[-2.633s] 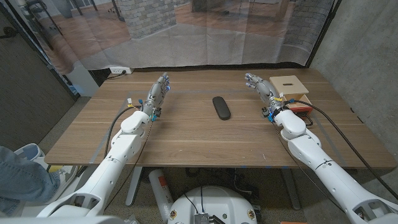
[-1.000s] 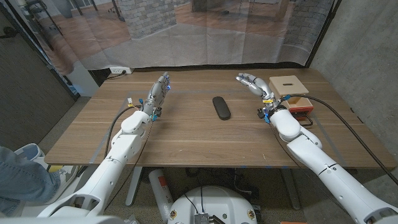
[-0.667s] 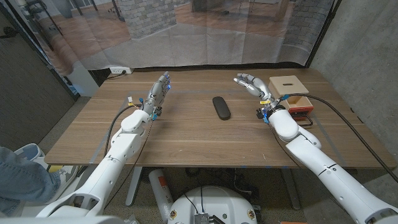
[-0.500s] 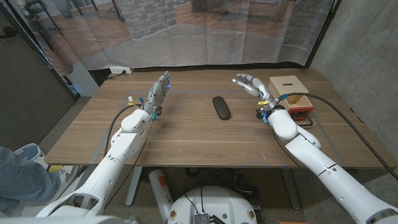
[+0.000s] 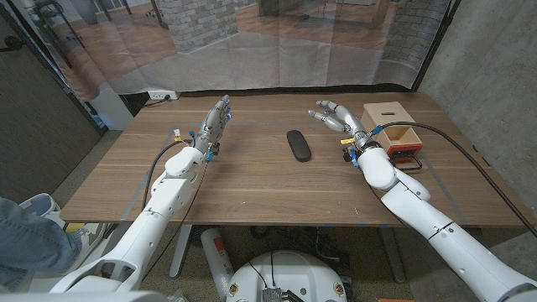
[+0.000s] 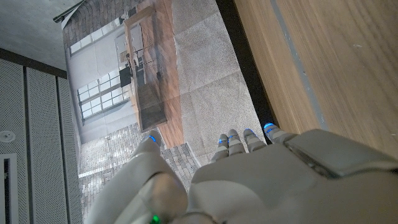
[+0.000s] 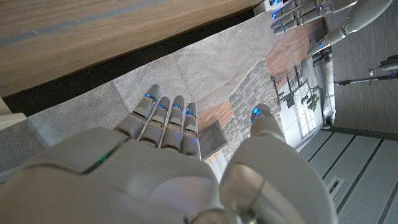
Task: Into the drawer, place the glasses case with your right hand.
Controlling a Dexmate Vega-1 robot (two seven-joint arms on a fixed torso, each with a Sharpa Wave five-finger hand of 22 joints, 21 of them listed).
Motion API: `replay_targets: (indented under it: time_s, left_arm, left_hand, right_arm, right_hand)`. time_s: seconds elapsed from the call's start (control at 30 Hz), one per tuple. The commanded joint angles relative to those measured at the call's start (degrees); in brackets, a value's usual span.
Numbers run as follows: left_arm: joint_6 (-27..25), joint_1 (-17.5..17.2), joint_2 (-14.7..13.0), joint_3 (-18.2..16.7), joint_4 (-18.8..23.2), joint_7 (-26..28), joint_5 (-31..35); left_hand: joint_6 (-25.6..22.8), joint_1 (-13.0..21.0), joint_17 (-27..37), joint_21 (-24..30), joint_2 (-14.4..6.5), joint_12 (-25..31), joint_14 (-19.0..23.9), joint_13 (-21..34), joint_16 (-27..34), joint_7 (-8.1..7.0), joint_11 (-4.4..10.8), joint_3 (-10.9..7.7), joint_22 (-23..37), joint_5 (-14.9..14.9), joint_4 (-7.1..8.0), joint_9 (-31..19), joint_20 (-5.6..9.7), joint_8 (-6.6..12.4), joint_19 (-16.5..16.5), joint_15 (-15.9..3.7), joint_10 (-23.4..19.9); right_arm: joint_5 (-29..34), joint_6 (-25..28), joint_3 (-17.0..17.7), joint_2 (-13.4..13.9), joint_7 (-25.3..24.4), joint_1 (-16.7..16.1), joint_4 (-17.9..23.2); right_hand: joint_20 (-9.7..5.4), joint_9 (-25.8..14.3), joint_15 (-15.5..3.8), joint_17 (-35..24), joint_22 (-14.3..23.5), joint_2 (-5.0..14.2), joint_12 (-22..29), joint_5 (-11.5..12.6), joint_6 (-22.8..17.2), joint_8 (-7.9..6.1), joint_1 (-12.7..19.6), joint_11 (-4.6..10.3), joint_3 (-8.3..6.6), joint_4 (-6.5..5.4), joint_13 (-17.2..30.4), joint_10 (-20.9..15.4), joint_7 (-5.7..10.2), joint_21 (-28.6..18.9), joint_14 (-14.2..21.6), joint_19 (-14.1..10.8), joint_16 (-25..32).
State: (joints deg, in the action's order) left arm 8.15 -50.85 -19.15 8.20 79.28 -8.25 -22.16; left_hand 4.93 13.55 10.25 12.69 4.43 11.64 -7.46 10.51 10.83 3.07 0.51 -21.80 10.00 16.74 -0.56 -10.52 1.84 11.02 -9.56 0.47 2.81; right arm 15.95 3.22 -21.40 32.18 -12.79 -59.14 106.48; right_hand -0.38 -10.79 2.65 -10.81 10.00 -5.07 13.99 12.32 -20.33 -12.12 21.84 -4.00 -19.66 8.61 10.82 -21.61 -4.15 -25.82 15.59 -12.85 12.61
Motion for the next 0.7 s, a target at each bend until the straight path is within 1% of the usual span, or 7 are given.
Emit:
replay_targets:
  time_s: [0.03, 0.3, 0.57, 0.7]
  left_arm:
    - [0.49, 0.32, 0.22, 0.12, -0.40, 0.01, 0.13]
    - [0.42, 0.30, 0.23, 0.03, -0.37, 0.20, 0.14]
    - [0.48, 0.60, 0.27, 0.09, -0.67, -0.03, 0.10]
    - [0.62, 0.84, 0.33, 0.10, -1.04, -0.24, 0.02]
  left_hand:
    - [0.25, 0.23, 0.28, -0.20, -0.51, 0.00, -0.31, 0.20, -0.01, -0.11, 0.05, 0.25, 0.29, -0.17, 0.08, -0.16, 2.54, 0.06, -2.51, 0.47, 0.42]
    - [0.04, 0.24, 0.29, -0.29, -0.56, -0.02, -0.33, 0.20, -0.02, -0.14, 0.01, 0.32, 0.29, -0.21, 0.08, -0.17, 2.48, 0.16, -2.52, 0.49, 0.45]
    - [-0.10, 0.25, 0.29, -0.36, -0.60, 0.04, -0.24, 0.21, 0.02, -0.14, -0.02, 0.39, 0.30, -0.24, 0.08, -0.17, 2.41, 0.23, -2.49, 0.45, 0.31]
    - [-0.01, 0.26, 0.29, -0.46, -0.64, -0.02, -0.28, 0.21, 0.00, -0.18, -0.01, 0.44, 0.30, -0.27, 0.08, -0.18, 2.37, 0.19, -2.58, 0.47, 0.45]
  right_arm:
    - [5.69, 5.20, -2.01, 0.05, -1.10, -0.15, 2.90]
    - [9.22, 7.47, -3.88, 0.05, -1.25, 0.19, 3.51]
    - [11.76, 7.98, -5.52, 0.10, -1.36, 0.45, 3.14]
    - [13.51, 9.33, -6.37, 0.00, -1.25, 0.59, 3.43]
  right_hand:
    - [0.30, -0.21, -0.14, -0.31, 0.30, -0.86, 0.39, 0.41, -1.40, -0.56, -0.19, -0.11, 0.45, -0.10, 0.13, -0.93, -0.11, 0.12, 0.83, -0.60, 0.17]
    - [0.61, -0.24, 0.11, -0.35, 0.31, -1.15, 0.31, 0.56, -1.49, -0.48, -0.35, -0.31, 0.71, -0.23, 0.16, -0.85, -0.11, 0.37, 0.90, -0.60, 0.09]
    - [0.78, -0.26, 0.22, -0.39, 0.31, -1.36, 0.24, 0.69, -1.14, -0.26, -0.49, -0.33, 0.92, -0.34, 0.18, -0.77, -0.17, 0.49, 1.18, -0.85, 0.12]
    - [0.90, -0.27, 0.22, -0.42, 0.32, -1.47, 0.31, 0.79, -1.15, -0.21, -0.56, -0.38, 1.04, -0.41, 0.19, -1.01, -0.19, 0.56, 1.43, -1.05, 0.16]
